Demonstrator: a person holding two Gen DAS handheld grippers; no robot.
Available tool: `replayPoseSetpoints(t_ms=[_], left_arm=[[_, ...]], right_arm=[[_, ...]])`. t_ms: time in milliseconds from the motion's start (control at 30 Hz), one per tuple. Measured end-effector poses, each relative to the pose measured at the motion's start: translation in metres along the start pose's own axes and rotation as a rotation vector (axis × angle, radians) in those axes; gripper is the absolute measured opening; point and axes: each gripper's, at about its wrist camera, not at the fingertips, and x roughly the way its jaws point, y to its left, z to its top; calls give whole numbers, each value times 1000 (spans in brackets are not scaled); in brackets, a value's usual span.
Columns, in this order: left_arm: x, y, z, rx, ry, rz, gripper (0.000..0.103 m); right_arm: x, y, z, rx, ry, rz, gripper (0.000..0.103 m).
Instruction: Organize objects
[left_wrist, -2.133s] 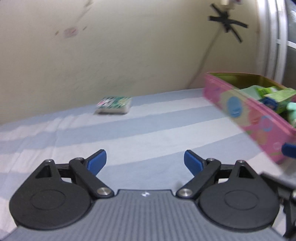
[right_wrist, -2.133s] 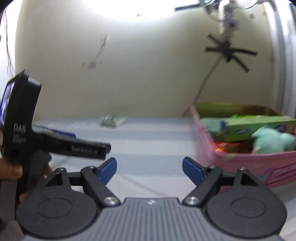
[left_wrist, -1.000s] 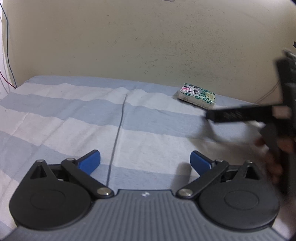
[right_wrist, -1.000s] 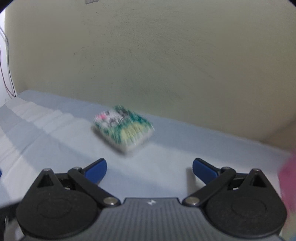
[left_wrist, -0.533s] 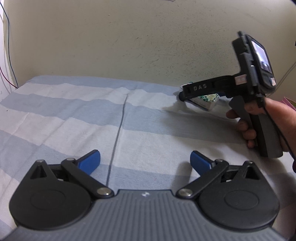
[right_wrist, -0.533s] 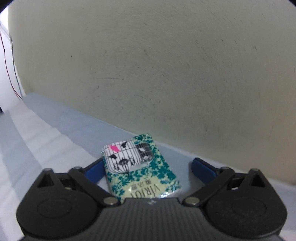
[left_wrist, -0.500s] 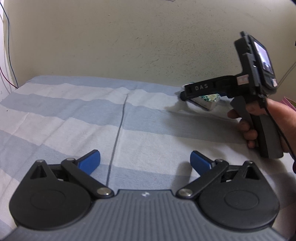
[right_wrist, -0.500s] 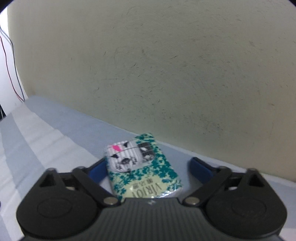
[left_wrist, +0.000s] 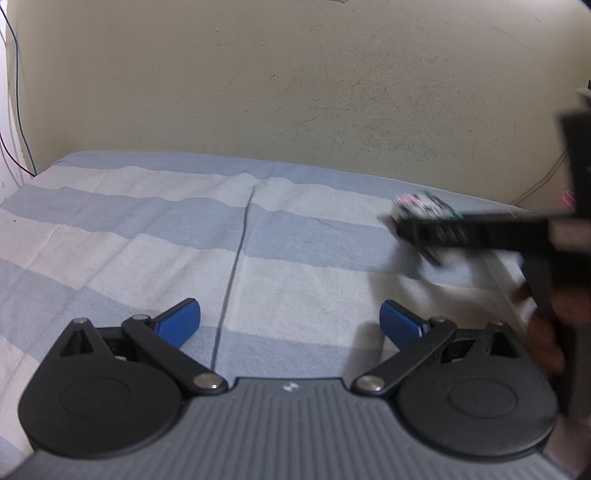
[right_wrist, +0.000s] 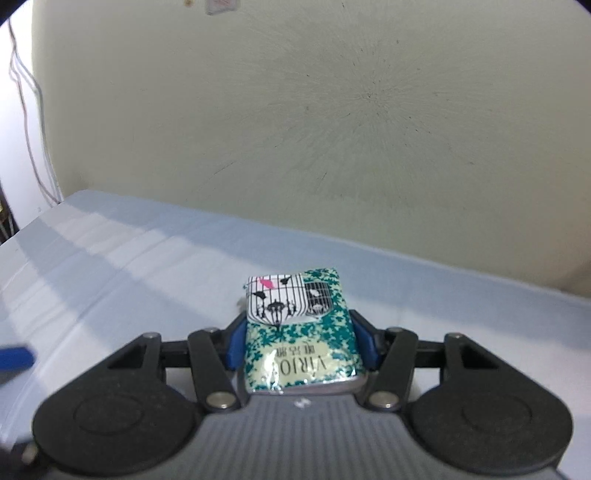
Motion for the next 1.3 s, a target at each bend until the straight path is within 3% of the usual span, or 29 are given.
replayPoseSetpoints(t_ms=[467,633,733,767,867,1067,1300], left_arm=[[-5,-4,-5,40,1,-12,103],[-4,-7,-6,81,3,-30,103],[-4,-9,-6,111,3,-27,103],[-4,-9,-7,113,3,-27,103],[-6,-6,-8,111,3,-27,103],[-7,-19,-10,124,-3,-9,103],[-8,-18,-15,115,-2,-5,103]], right_arm=[[-146,9,-129,5,-43,-49,56],[-173,42,-135,27,-52,-93,57],[-197,44,-153,59,-57,-106,67],[-203,41,-160,86,-52,-96,83],[-218,38,-170,117,-56,-102,97],[-245,30,-185,179,-84,-90,97],[-245,30,-186,176,-95,-82,99]])
